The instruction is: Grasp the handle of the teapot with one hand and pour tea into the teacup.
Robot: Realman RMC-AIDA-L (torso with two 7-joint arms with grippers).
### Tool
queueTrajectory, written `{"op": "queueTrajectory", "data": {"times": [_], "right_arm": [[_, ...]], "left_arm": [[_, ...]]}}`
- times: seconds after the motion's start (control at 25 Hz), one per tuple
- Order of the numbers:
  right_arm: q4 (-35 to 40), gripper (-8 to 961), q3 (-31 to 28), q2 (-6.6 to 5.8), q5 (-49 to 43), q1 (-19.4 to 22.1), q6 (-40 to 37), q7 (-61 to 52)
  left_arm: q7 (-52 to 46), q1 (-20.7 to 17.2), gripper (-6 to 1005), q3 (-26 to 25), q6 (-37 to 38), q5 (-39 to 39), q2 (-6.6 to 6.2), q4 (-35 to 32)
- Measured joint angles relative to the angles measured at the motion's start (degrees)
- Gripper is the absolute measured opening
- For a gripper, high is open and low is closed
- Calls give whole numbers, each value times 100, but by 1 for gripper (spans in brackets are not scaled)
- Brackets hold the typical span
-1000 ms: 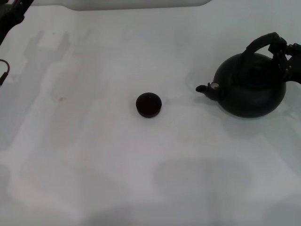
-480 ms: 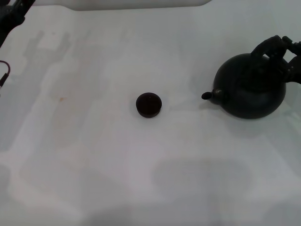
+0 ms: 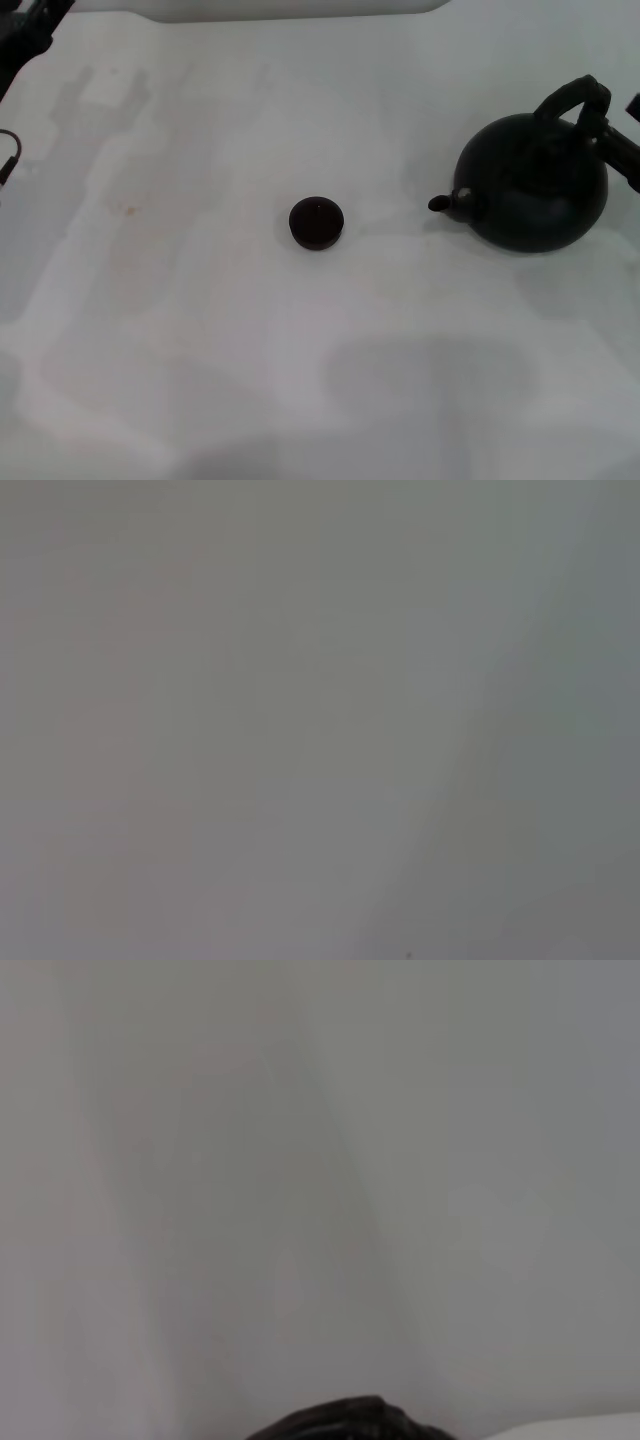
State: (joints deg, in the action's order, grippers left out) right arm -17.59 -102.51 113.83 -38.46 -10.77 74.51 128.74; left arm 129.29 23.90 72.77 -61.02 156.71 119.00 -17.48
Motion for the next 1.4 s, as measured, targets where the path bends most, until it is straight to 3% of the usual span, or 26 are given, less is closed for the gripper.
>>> {"op": "queueTrajectory", "data": {"times": [0.08,0.28,0.56,0.72,0.96,1.4], "right_arm": [[26,826,-13,-1,1,98,104,-7],[98,882,-534,90,178,281,-8,223],[193,878,-850,203,370,-180,-516,1837],[453,876,-668,237,1282,-535,-1035,2683],[574,876,-502,236,2141,-683,-1099,2849],[705,876,-514,236,2272,-662,-1142,2827]], "left_arm": [[0,5,833,0,2,0,0,0],[0,8,834,0,-2,0,0,-3],[551,46,833,15,9,0,27,1],[875,118,832,14,42,17,50,124],[895,152,831,18,40,308,55,324],[886,159,833,40,-89,610,68,412]]}}
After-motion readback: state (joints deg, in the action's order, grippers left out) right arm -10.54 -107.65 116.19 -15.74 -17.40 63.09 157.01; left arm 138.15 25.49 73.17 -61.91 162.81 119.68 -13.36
